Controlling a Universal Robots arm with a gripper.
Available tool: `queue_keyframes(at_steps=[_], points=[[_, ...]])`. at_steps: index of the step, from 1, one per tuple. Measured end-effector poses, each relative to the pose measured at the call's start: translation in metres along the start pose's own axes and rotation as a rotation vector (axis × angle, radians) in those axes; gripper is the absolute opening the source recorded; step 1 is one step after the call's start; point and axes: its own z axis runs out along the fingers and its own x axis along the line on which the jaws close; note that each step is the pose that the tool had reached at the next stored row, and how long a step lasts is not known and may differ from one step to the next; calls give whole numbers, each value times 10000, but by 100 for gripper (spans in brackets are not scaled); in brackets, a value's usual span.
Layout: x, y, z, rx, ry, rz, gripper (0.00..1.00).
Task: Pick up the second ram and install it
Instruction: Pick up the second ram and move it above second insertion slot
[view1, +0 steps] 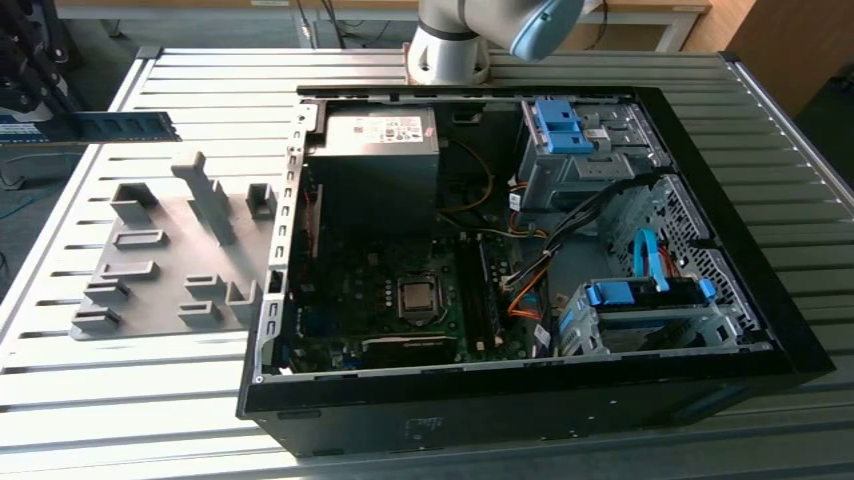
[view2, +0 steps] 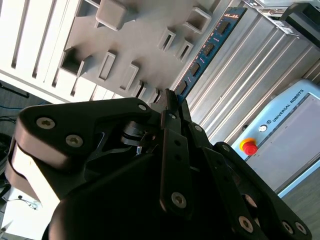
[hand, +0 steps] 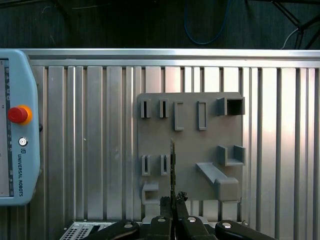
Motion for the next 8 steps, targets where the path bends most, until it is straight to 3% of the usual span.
queue_keyframes(at_steps=[8], points=[[0, -16, 0, -1, 0, 1, 14]])
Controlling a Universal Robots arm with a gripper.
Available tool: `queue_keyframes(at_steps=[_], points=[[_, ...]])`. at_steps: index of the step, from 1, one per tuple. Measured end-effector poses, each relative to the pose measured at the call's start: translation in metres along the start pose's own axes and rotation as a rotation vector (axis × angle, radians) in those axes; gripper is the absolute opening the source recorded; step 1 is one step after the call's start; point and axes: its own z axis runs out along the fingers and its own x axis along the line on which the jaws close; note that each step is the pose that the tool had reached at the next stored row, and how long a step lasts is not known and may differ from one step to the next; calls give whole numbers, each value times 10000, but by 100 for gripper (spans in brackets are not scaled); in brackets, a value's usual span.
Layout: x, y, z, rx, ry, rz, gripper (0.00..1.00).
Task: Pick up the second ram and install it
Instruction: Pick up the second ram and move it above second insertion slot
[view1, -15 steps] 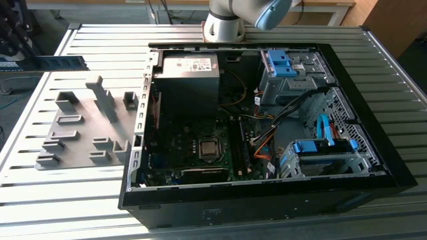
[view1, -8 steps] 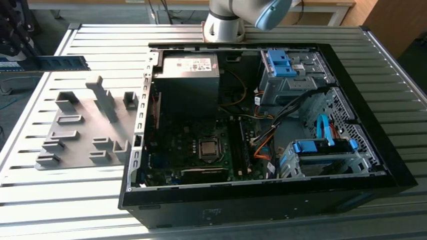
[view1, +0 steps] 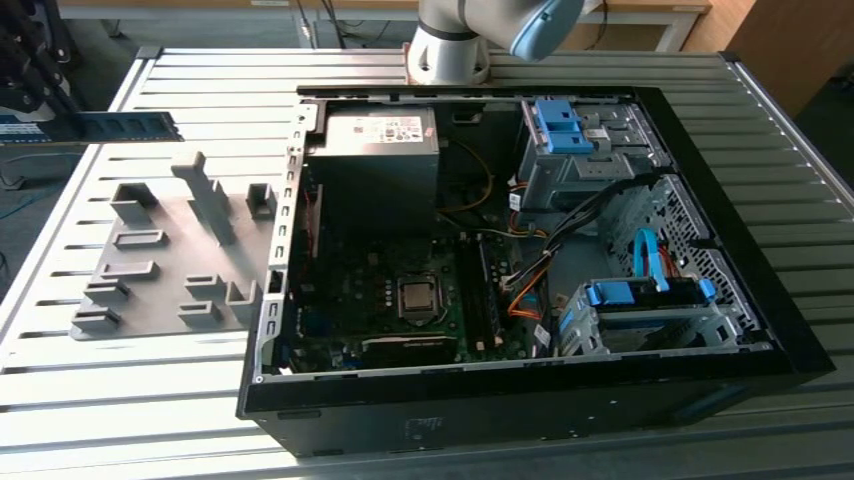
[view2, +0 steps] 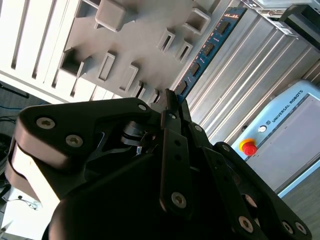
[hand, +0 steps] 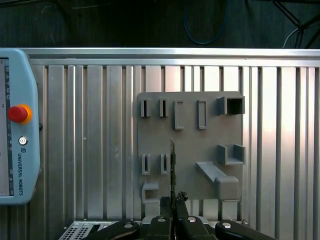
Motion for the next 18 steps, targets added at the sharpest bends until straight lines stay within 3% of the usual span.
queue_keyframes(at_steps=[18], points=[[-1, -36, 0, 0, 1, 0, 14]])
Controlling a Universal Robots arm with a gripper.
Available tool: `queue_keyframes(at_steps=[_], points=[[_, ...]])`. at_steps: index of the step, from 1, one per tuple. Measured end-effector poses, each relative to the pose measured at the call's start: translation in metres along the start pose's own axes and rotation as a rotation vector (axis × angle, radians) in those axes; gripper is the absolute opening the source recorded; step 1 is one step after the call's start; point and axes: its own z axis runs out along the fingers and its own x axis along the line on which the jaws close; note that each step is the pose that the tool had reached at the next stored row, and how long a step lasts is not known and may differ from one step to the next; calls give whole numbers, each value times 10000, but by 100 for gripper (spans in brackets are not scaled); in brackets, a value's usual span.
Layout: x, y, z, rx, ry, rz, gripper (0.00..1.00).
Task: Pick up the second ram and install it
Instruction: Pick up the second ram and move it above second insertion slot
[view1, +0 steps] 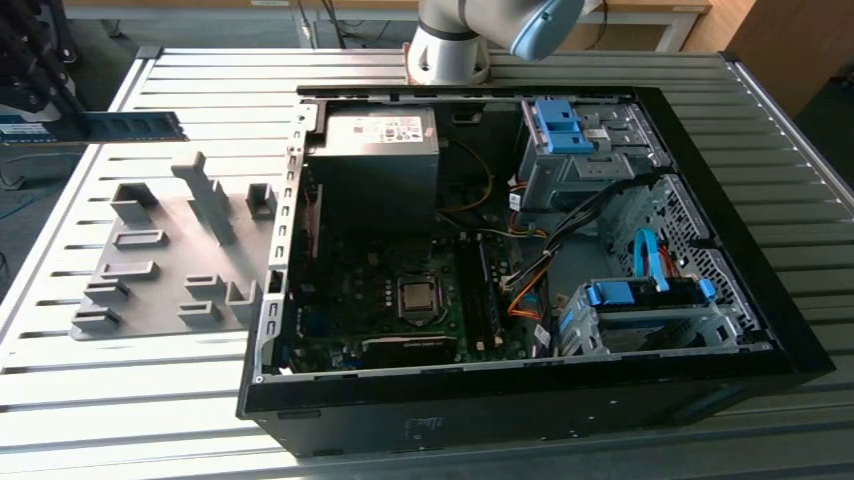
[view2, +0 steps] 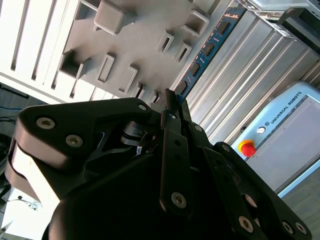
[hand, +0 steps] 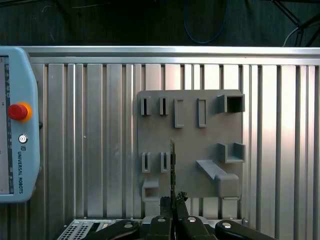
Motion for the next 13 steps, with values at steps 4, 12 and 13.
queue_keyframes(at_steps=[4, 12, 13], points=[[0, -8, 1, 1, -1, 0, 14], [0, -23, 1, 0, 0, 0, 14], [0, -25, 0, -1, 0, 0, 14]])
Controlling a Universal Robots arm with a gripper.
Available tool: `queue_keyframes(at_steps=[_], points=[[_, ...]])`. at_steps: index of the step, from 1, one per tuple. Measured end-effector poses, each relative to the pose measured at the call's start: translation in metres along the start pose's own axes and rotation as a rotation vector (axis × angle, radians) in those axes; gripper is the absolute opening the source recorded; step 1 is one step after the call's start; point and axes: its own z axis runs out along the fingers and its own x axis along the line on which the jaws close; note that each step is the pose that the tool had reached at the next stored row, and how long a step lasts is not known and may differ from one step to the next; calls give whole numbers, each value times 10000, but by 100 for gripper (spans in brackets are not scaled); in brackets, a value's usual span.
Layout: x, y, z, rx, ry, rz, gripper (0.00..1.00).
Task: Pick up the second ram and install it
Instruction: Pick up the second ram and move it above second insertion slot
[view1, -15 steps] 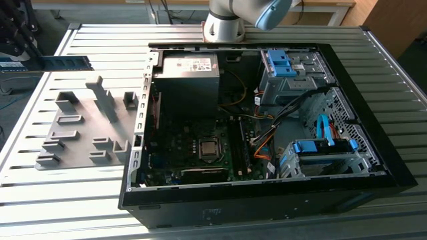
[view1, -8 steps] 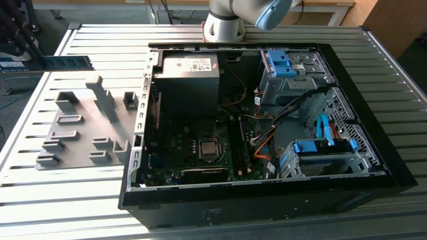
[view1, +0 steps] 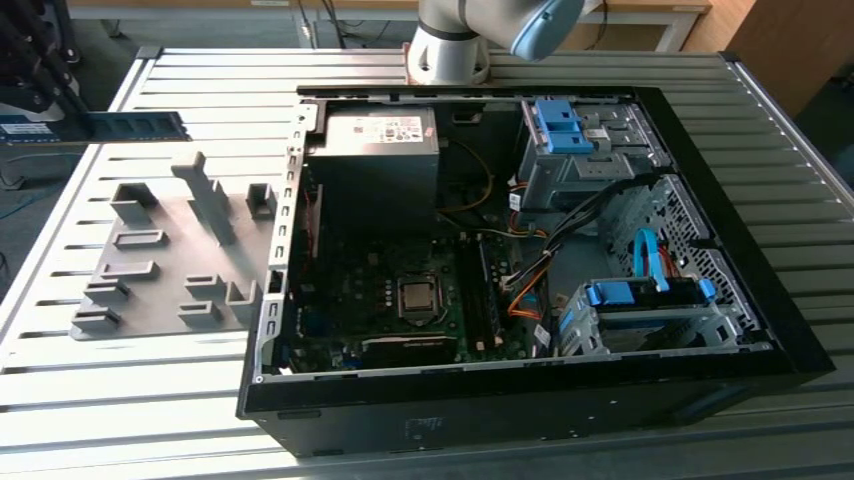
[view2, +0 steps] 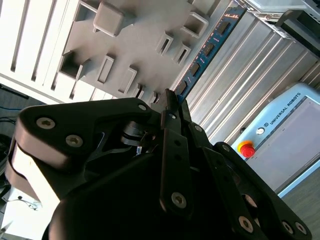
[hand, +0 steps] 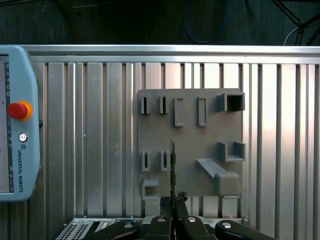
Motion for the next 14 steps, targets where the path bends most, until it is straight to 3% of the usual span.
queue_keyframes(at_steps=[14], points=[[-1, -99, 3, 1, -1, 0, 14]])
